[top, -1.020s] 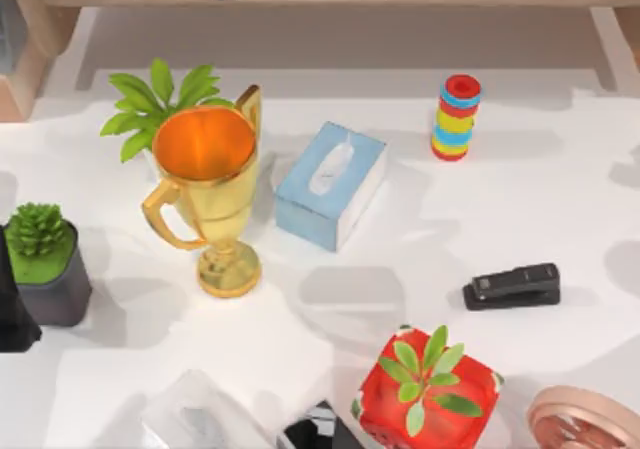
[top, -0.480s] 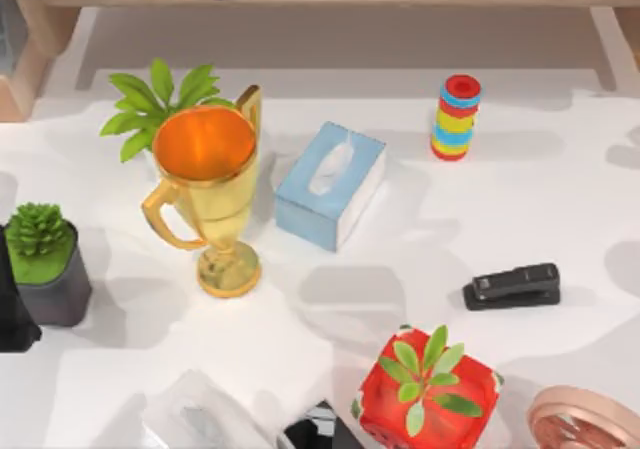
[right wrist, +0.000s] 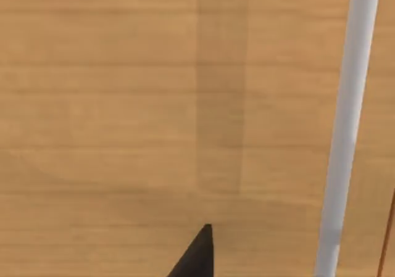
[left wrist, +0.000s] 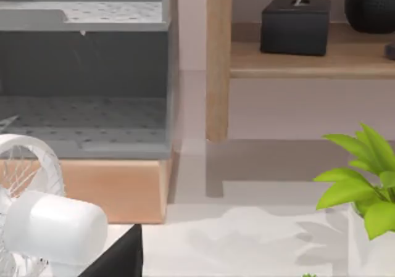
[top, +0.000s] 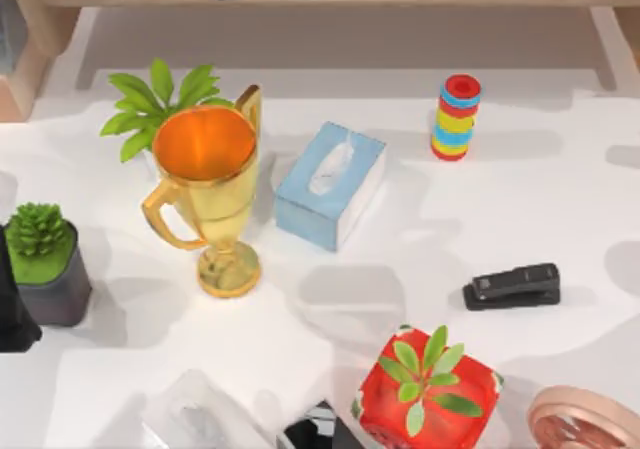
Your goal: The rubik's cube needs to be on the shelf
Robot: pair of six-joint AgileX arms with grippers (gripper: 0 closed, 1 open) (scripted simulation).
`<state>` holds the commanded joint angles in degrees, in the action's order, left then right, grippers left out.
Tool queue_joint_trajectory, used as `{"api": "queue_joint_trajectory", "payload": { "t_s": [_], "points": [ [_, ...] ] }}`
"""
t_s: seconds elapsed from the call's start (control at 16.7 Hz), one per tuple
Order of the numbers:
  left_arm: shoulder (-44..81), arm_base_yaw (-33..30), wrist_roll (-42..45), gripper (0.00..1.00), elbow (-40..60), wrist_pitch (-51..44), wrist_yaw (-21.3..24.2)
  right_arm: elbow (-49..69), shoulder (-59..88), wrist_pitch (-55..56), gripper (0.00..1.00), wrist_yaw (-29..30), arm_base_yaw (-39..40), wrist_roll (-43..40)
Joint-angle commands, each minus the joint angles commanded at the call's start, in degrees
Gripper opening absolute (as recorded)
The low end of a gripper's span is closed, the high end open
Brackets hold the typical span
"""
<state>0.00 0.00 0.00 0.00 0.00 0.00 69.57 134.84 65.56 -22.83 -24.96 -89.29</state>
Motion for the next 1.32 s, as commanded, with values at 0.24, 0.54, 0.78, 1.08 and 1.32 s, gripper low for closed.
{"api": "queue_joint_trajectory", "payload": {
  "t_s": [0.24,0.54,0.78,1.08,1.32],
  "points": [
    [0.0,0.0,0.0,1.00,0.0,0.0,0.0,0.0,0.0,0.0,0.17,0.0,0.0,0.0],
    [0.0,0.0,0.0,1.00,0.0,0.0,0.0,0.0,0.0,0.0,0.00,0.0,0.0,0.0],
    [0.0,0.0,0.0,1.00,0.0,0.0,0.0,0.0,0.0,0.0,0.00,0.0,0.0,0.0],
    [0.0,0.0,0.0,1.00,0.0,0.0,0.0,-2.4,-1.1,1.2,0.00,-0.3,-1.0,0.0],
    [0.0,0.0,0.0,1.00,0.0,0.0,0.0,-11.1,-4.8,5.8,0.00,-2.4,-2.9,0.0]
  ]
}}
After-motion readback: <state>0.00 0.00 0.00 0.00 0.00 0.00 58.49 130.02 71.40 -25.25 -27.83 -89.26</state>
